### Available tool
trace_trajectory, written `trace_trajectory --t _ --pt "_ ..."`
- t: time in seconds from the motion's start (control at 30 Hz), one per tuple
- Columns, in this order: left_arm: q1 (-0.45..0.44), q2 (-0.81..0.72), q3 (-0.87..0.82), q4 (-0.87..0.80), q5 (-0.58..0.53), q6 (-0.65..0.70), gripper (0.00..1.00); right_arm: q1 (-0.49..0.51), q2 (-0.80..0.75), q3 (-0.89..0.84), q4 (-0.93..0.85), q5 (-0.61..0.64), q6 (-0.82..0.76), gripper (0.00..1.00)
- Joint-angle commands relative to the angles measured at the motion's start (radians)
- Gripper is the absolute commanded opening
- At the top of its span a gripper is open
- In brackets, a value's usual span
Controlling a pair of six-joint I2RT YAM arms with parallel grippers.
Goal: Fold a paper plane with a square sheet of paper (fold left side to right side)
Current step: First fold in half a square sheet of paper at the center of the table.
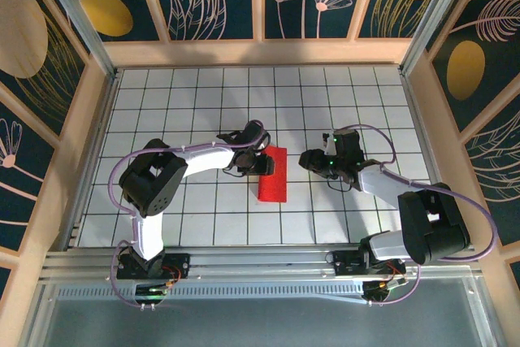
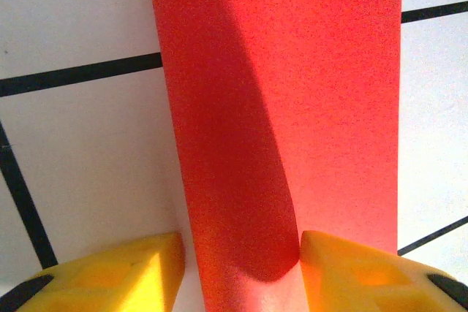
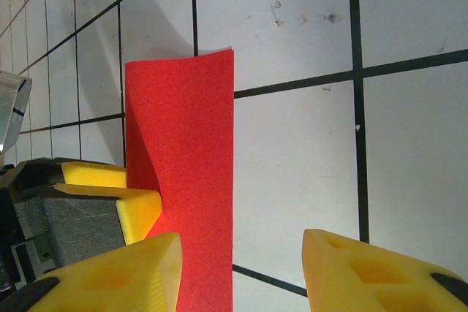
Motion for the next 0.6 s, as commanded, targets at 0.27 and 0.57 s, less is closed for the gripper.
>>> trace_trajectory --t 0.27,0.57 --pt "-0.016 0.097 -0.029 -0.036 -0.009 0.007 0.49 0.001 0.008 -0.022 0.022 -0.026 -0.01 0.48" --pt "-0.016 0.095 -0.031 -0.048 -0.021 0.02 0.48 0.009 0.019 -0.021 0.03 -0.028 -0.007 0.48"
